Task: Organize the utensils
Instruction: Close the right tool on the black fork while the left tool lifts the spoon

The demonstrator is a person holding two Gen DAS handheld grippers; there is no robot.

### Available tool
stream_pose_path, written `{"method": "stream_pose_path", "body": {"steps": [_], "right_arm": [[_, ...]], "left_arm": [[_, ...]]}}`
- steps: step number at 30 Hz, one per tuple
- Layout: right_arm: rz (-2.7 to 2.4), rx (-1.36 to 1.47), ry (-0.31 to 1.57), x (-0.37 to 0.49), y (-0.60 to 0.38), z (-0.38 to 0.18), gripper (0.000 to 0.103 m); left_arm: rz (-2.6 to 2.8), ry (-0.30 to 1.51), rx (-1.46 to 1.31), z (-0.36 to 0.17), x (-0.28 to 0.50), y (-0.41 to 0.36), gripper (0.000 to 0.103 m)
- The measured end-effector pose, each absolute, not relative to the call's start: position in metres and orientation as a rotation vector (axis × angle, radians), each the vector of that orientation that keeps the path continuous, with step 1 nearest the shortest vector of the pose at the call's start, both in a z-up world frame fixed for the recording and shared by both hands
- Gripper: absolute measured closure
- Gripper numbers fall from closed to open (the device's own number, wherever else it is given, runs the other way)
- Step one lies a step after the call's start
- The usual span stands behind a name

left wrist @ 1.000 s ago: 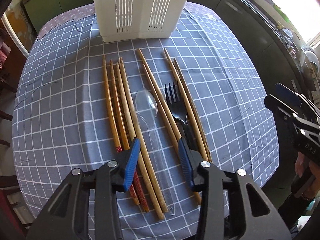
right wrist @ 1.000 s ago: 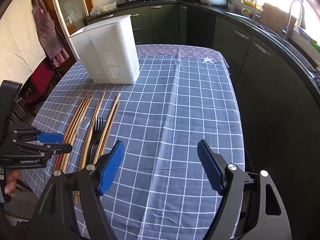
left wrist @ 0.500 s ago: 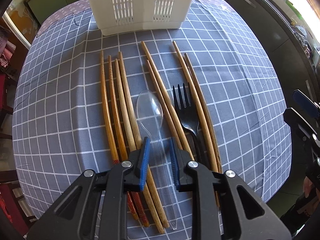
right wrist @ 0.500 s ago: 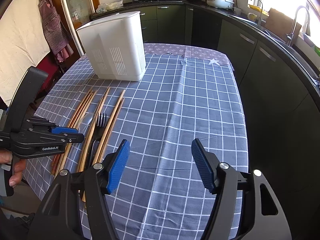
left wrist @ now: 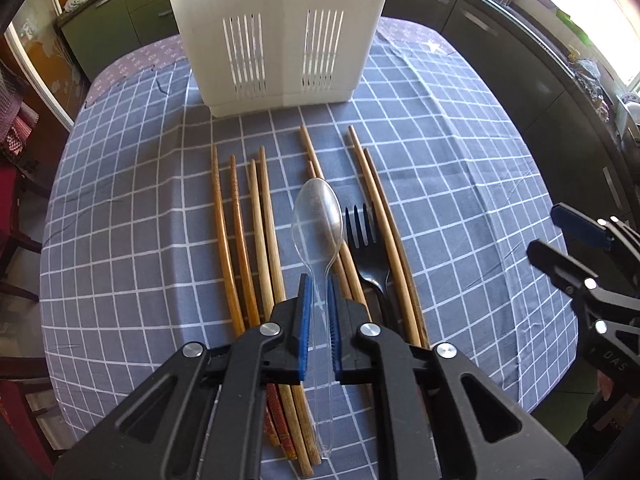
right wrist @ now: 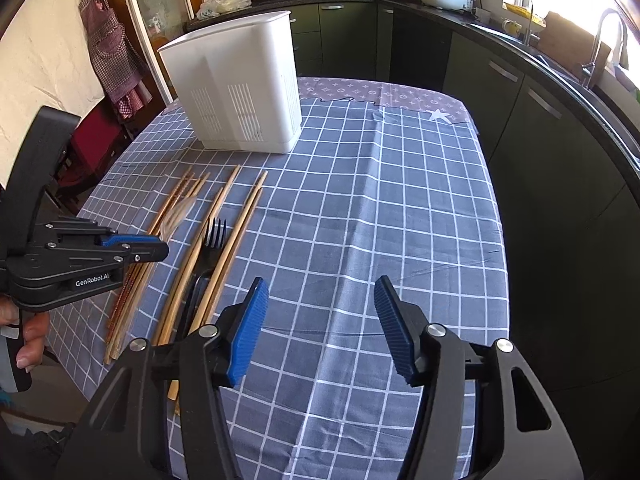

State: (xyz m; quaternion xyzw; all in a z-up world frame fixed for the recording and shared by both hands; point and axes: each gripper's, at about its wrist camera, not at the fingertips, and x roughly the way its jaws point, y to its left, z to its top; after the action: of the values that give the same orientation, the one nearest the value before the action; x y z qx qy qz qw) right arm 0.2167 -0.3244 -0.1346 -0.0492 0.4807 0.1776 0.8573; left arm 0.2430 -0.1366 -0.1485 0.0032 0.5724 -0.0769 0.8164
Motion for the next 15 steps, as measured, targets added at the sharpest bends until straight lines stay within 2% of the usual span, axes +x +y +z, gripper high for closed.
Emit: {"method": "stream_pose_path", "body": {"steps": [3, 5, 9, 12, 15], "right_arm": [[0.425, -0.097, 1.056, 0.219, -0.310, -0.138, 0.064], [0.456, -0.104, 1.087, 0.219, -0.298, -0.140, 0.077], [0.506, -0.107, 1.163, 0.224, -0.273, -0.148, 0.080], [0.511, -0.113, 1.198, 0.228, -0.257, -0.154, 0.090], [0.513, -0.121, 1.227, 0.231, -0.241, -0.160, 0.091]], "left_arm": [[-0.175, 1.163, -0.007, -0.132, 0.240, -0.133, 0.095], [-0.176, 1.120, -0.011, -0.120, 0.234, -0.128, 0.095], [-0.181, 1.044, -0.013, -0.101, 0.216, -0.118, 0.095], [-0.184, 1.005, -0.015, -0.091, 0.207, -0.108, 0.095], [-0.189, 0.983, -0.024, -0.083, 0.200, -0.098, 0.095]]}}
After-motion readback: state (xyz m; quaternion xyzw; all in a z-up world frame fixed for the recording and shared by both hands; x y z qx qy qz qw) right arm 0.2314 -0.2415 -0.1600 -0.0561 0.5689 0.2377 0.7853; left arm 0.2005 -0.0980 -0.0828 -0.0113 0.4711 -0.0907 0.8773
